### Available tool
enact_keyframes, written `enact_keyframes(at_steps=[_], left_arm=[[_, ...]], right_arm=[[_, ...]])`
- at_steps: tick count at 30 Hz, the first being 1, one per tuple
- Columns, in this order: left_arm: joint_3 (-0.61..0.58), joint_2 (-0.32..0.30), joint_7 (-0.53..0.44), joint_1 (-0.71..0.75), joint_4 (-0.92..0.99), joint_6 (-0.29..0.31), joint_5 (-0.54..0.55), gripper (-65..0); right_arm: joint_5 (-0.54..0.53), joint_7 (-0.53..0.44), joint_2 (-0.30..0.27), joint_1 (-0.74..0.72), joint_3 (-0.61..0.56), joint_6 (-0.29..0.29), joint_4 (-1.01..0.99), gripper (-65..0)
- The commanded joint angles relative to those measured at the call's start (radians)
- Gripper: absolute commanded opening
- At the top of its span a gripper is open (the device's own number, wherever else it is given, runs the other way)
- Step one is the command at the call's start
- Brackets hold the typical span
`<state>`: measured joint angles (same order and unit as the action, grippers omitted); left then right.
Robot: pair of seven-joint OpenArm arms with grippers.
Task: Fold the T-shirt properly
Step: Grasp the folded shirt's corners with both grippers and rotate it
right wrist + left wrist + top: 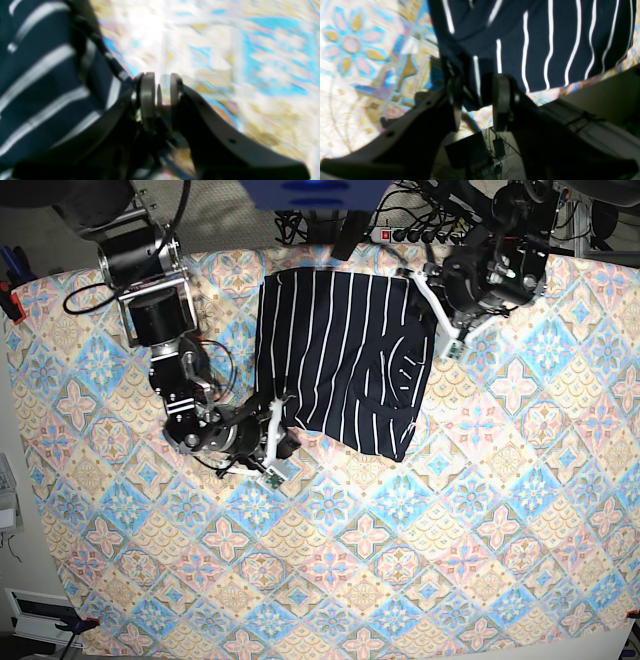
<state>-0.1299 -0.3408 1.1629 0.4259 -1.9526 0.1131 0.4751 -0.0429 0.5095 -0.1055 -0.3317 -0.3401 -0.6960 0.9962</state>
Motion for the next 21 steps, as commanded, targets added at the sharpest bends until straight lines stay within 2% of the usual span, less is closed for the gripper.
enact_keyframes(at_steps=[1, 9, 17, 21], left_arm=[[-0.009, -0.004, -0.013, -0.006, -0.001, 0.004, 0.009, -46.6], [-0.021, -0.001, -0.018, -0.101, 0.184, 0.003, 0.007, -47.2], [-0.021, 0.001, -0.019, -0.255, 0.316, 0.003, 0.009, -47.2], [-0.021, 0.003, -0.048, -0.347, 0.388, 0.001, 0.007, -47.3]], right_arm=[[-0.010, -0.016, -0.003, -0.027, 0.005, -0.002, -0.009, -54.4], [-0.010, -0.005, -0.001, -0.004, 0.003, -0.002, -0.033, -54.4], [-0.010, -0.001, -0.096, 0.153, 0.003, -0.002, 0.138, -54.4], [-0.010, 0.071, -0.109, 0.210, 0.005, -0.002, 0.232, -54.4]])
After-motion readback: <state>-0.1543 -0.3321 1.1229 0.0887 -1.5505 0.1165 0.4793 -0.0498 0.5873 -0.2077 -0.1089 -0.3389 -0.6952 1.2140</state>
